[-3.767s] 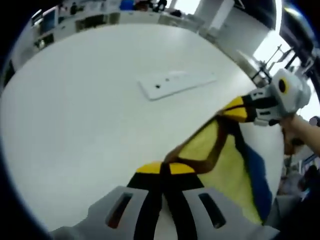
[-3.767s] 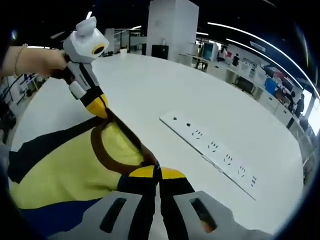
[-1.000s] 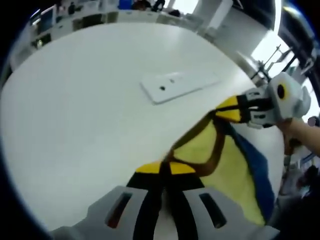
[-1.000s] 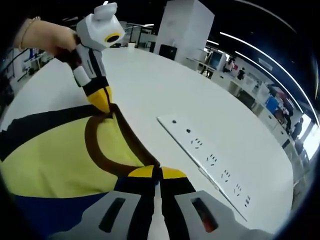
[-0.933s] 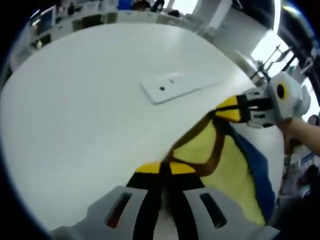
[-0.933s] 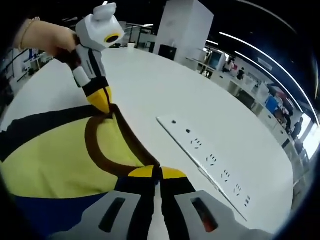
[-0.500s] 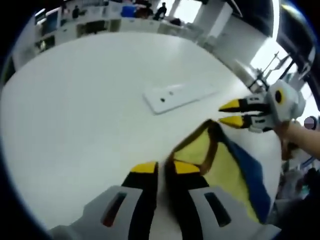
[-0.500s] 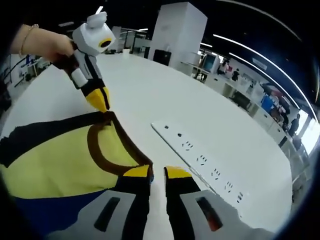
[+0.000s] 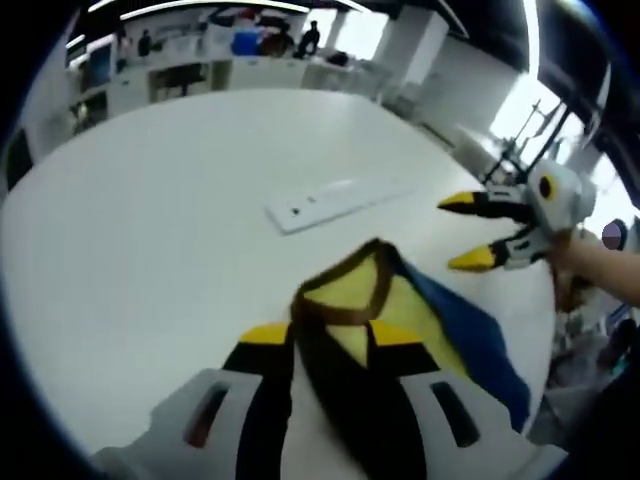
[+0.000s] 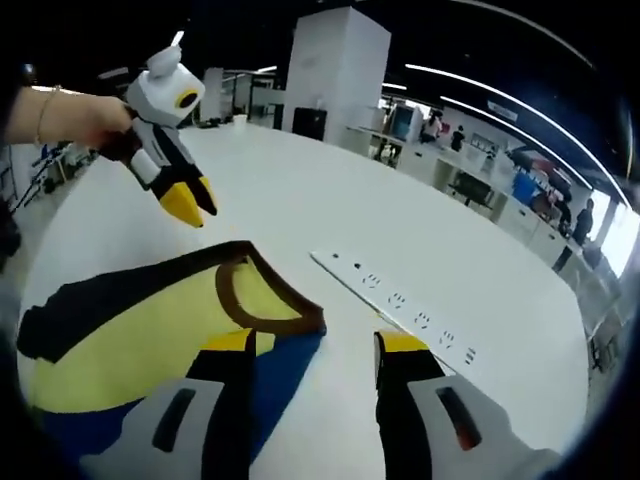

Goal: Fold the garment on the visible template until the final outline fits inside the template.

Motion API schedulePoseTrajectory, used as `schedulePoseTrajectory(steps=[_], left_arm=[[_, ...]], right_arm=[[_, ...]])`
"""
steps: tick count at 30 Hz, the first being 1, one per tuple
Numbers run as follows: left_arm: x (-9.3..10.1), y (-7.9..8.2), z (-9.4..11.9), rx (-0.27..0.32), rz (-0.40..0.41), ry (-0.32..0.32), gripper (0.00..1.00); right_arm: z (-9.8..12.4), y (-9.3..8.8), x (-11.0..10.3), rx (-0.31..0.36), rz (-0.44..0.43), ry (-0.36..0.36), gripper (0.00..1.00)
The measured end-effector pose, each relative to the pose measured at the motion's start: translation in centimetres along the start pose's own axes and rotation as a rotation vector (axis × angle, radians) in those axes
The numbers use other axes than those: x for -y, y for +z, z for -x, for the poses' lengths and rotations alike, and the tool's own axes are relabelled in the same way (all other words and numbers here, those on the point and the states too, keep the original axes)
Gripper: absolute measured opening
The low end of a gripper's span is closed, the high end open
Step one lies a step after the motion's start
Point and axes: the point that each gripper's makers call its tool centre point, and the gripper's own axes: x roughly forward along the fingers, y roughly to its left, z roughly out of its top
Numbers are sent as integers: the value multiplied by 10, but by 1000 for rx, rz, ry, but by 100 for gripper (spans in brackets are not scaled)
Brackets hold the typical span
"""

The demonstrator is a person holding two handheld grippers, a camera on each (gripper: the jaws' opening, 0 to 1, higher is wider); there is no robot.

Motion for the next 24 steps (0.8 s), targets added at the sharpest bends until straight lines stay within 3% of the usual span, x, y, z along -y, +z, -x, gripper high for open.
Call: schedulePoseTrajectory(steps=[10, 15, 24], left_arm=[[33, -33, 52, 50, -16, 12, 45], [51, -46, 76, 77, -14, 8, 60], [83, -58, 119, 136, -30, 6, 70]], right_arm=[[64, 4, -22, 49, -57, -22, 59], [88, 10, -34, 68, -54, -21, 64], [140, 22, -54, 120, -95, -44, 75]])
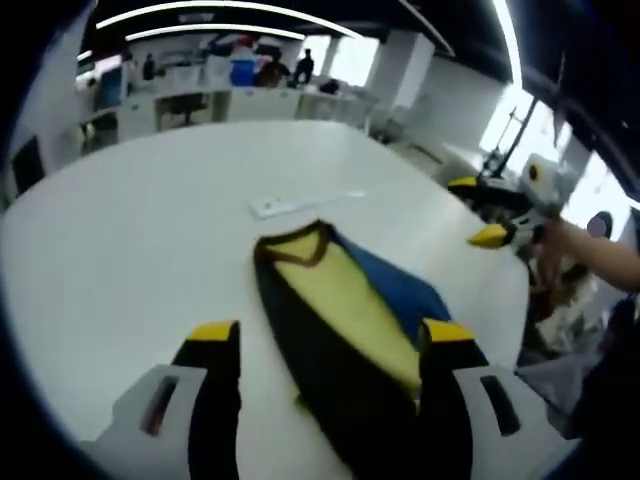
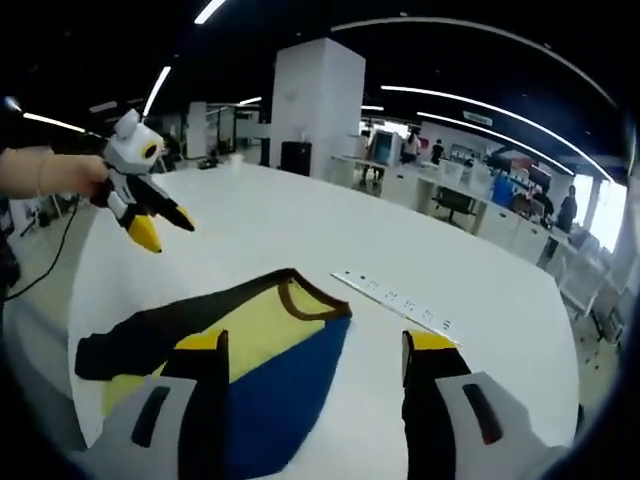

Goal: Fold the garment on the visible template until the final outline fits inside the template.

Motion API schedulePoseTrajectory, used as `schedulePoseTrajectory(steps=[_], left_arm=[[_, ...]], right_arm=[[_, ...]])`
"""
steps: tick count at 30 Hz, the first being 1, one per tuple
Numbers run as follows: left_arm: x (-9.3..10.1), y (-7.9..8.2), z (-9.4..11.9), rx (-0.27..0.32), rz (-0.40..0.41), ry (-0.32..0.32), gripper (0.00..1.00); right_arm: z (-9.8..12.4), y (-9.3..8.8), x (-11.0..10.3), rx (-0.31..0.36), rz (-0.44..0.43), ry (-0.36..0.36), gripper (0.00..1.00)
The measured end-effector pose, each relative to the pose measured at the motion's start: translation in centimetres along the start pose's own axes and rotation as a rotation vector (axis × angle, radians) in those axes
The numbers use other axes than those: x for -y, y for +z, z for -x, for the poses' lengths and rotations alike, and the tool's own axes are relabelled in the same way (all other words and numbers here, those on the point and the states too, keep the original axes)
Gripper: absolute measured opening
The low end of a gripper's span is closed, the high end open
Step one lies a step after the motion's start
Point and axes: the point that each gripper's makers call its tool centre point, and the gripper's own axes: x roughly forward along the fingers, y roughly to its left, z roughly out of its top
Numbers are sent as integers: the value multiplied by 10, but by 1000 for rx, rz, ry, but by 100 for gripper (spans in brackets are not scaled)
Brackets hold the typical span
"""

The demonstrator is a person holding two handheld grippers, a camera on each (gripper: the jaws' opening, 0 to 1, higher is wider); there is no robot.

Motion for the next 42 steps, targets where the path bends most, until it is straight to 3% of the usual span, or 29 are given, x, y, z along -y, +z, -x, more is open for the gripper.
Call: schedulePoseTrajectory(steps=[11, 17, 32, 42], left_arm=[[52, 4, 63, 97, -87, -17, 85], [66, -3, 87, 123, -104, -4, 91], [98, -26, 140, 174, -81, 20, 99], [95, -58, 164, 157, -35, 80, 99]], right_arm=[[73, 15, -32, 77, -41, -35, 91], [94, 10, -44, 76, -71, -46, 100], [146, 3, -60, 81, -107, -77, 100], [180, -17, -67, 58, -100, -114, 100]])
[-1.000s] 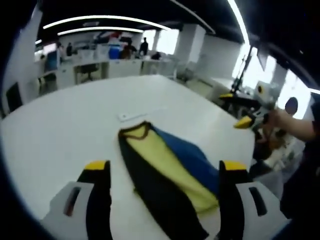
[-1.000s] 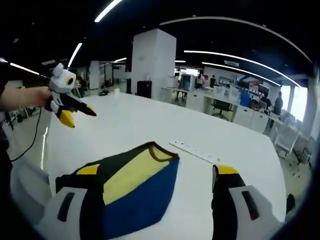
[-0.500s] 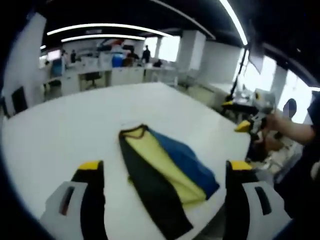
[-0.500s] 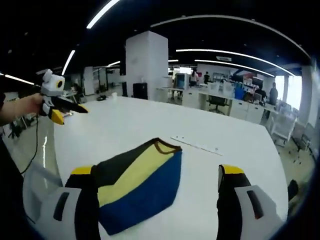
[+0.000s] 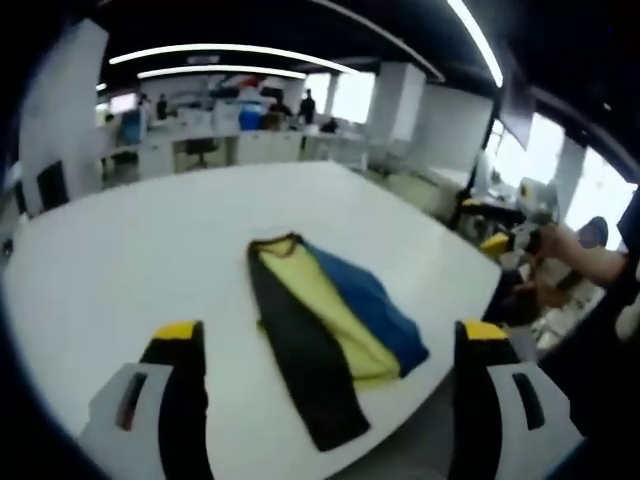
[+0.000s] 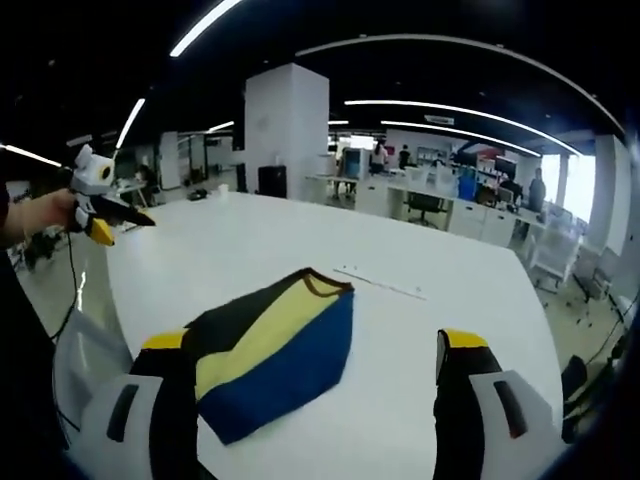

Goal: Fold the garment on the visible template until the final outline fits inside the template.

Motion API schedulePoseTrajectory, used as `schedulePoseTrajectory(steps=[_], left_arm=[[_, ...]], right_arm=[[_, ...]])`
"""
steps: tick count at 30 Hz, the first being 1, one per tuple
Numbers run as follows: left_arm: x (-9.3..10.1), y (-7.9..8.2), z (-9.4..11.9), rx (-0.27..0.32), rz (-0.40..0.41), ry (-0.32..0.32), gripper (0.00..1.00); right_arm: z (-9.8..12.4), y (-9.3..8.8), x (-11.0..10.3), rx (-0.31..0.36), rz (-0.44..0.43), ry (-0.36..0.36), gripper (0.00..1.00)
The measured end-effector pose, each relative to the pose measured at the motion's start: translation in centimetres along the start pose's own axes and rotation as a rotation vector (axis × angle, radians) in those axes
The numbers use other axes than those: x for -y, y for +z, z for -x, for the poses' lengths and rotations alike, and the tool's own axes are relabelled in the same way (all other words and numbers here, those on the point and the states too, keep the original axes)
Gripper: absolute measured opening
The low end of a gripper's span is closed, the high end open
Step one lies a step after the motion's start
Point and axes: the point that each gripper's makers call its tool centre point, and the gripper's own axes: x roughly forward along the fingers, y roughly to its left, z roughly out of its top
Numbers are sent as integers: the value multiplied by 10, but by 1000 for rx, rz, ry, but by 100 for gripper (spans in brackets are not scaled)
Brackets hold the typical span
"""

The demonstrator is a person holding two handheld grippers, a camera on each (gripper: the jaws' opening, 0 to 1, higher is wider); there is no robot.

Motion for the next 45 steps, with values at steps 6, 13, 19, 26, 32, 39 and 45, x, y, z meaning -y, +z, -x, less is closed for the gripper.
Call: schedulePoseTrajectory(steps=[6, 13, 19, 26, 32, 39, 45], left_arm=[[-10, -12, 14, 4, 50, 32, 99], [-23, -23, 28, -2, 81, 81, 99], [-27, -24, 28, -11, 86, 92, 99], [-23, -16, 24, -4, 71, 75, 99], [-22, -17, 23, -11, 70, 72, 99], [-24, -20, 23, -18, 80, 78, 99], [-24, -23, 23, -24, 84, 79, 99]], right_arm=[[20, -11, -4, -7, -14, -13, 100], [35, -19, -1, -14, -40, -39, 100], [34, -25, 0, -22, -61, -46, 100], [31, -23, -1, -16, -68, -42, 100], [30, -26, -1, -23, -74, -41, 100], [25, -36, -6, -41, -74, -20, 100], [19, -47, -13, -65, -80, 1, 98]])
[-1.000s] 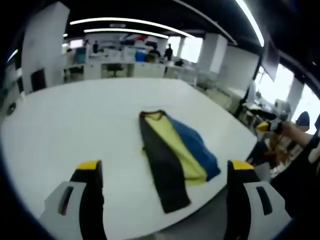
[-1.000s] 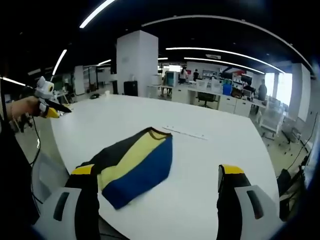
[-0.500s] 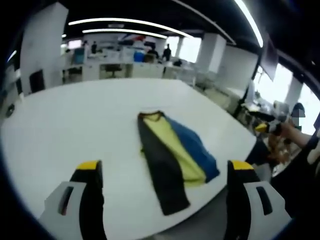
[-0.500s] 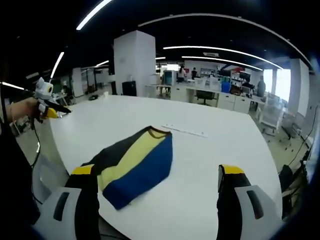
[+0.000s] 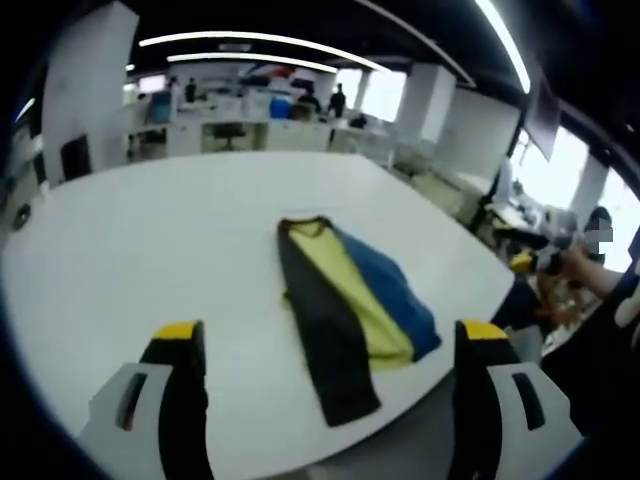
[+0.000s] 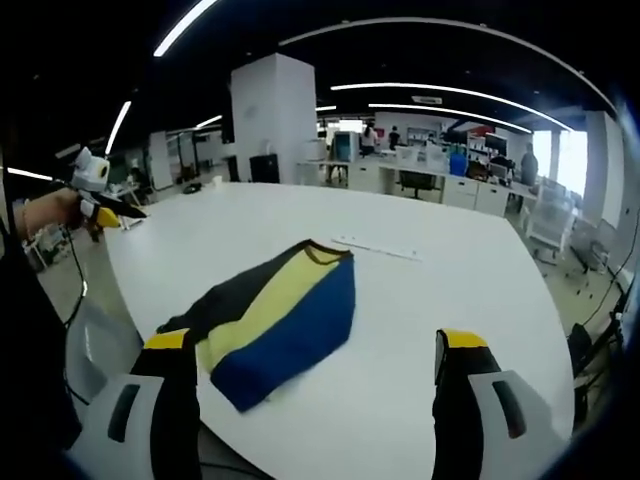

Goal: Fold the garment on the visible template until the final outline fits inside the template.

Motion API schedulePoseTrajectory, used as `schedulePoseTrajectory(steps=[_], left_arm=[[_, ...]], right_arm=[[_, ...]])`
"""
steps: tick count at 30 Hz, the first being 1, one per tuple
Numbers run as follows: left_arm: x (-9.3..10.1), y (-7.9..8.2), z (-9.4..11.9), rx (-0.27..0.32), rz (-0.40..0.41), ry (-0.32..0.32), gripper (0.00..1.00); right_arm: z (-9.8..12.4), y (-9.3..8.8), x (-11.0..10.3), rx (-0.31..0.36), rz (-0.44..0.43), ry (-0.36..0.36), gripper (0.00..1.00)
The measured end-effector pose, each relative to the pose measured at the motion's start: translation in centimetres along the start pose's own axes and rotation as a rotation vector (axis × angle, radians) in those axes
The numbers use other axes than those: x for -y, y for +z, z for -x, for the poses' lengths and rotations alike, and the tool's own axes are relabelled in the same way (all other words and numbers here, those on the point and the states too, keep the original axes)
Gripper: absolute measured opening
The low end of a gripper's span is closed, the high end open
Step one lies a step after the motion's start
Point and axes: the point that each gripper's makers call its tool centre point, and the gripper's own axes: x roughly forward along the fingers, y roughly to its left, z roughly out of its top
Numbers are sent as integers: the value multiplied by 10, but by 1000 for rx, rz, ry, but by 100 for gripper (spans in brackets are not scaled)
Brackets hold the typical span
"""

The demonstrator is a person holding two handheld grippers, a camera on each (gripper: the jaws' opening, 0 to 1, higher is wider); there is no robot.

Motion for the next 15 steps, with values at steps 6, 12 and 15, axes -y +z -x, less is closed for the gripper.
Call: schedulePoseTrajectory(steps=[6, 12, 15], left_arm=[[0, -3, -2, -5, 6, -1, 99], [1, -6, -5, -14, 11, -5, 99], [1, -7, -7, -16, 14, -6, 99]], right_arm=[[-5, -11, -3, -27, -2, 16, 95], [-16, -27, -23, -72, -16, 70, 75], [-23, -34, -35, -94, -21, 100, 69]])
